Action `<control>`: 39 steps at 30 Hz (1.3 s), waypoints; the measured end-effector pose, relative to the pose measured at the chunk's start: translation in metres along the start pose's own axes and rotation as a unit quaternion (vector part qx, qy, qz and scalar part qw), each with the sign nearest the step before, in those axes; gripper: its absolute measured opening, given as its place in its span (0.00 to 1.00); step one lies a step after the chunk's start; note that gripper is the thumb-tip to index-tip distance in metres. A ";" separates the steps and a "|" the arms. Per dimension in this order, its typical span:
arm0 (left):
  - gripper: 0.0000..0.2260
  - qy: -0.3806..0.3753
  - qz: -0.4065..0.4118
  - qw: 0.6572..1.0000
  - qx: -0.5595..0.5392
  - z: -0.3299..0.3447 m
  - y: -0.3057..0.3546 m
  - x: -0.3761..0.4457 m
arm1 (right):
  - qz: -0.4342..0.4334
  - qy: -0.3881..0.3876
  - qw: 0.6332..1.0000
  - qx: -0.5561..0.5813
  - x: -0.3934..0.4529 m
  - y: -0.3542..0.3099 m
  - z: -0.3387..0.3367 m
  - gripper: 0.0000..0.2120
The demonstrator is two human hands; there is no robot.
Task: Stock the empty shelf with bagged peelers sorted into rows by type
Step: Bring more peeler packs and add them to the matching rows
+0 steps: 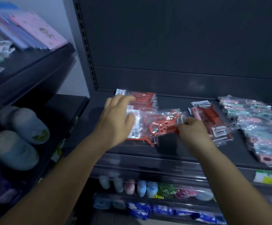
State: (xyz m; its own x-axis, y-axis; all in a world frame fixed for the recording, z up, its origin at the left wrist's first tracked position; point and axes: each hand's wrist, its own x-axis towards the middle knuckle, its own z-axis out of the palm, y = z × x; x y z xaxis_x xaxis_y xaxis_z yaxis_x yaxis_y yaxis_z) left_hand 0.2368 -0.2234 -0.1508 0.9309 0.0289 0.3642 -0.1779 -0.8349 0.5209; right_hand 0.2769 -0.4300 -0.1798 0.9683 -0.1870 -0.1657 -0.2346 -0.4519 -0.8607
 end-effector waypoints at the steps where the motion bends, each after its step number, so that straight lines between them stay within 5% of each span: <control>1: 0.23 -0.030 0.044 0.999 0.005 -0.003 0.002 -0.006 | -0.006 -0.016 1.000 0.003 -0.006 0.000 0.009 0.09; 7: 0.29 -0.158 0.106 0.968 0.162 0.011 -0.009 -0.033 | -0.026 -0.060 0.997 -0.036 -0.032 0.002 0.046 0.10; 13: 0.25 -0.166 0.146 0.956 0.191 0.022 -0.024 -0.035 | -0.058 -0.065 0.982 -0.167 -0.038 0.006 0.044 0.09; 25: 0.23 -0.186 0.141 0.959 0.159 0.021 -0.033 -0.036 | -0.060 -0.090 0.976 -0.190 -0.031 0.009 0.031 0.04; 28: 0.29 -0.213 0.103 0.951 0.198 0.024 -0.035 -0.034 | -0.074 -0.084 0.972 -0.205 -0.032 0.008 0.033 0.10; 32: 0.27 -0.290 0.083 0.934 0.193 0.031 -0.041 -0.033 | -0.151 -0.103 0.958 -0.222 -0.042 0.008 0.032 0.31; 39: 0.29 -0.293 0.103 0.925 0.220 0.024 -0.022 -0.020 | -0.174 -0.112 0.942 -0.266 -0.042 0.005 0.030 0.29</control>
State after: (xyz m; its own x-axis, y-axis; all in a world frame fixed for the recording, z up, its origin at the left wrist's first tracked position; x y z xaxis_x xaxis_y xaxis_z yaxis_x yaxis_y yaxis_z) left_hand 0.2294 -0.2188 -0.1878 0.9278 -0.3511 -0.1264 -0.3438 -0.9359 0.0761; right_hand 0.2375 -0.3986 -0.1912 0.9746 0.2138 -0.0666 0.1473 -0.8359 -0.5287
